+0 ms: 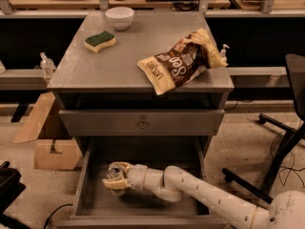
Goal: Place 7up can into middle drawer
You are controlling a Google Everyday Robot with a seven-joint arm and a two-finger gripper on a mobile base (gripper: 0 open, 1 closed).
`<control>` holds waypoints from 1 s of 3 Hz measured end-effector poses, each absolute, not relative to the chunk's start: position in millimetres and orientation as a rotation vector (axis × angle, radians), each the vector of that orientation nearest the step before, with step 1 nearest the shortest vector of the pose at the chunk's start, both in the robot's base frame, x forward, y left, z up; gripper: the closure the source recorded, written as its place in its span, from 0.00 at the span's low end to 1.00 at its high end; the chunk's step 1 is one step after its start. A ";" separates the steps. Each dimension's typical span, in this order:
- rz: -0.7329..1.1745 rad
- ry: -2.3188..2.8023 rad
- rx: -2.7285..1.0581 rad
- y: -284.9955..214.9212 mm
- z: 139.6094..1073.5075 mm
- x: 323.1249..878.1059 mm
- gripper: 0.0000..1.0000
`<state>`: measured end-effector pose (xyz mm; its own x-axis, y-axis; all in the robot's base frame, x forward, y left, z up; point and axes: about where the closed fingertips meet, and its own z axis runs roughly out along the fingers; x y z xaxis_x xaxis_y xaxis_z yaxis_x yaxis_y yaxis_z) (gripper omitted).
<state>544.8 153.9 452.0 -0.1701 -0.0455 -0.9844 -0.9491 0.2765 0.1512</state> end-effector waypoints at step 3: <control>1.092 1.490 -0.974 159.9 453.4 542.4 0.00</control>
Offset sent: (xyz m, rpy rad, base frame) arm -0.0005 0.0013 0.0002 0.0010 0.0002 0.0021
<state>542.4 159.9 453.4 -0.1700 -0.0429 -0.9845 -0.9517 0.2664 0.1528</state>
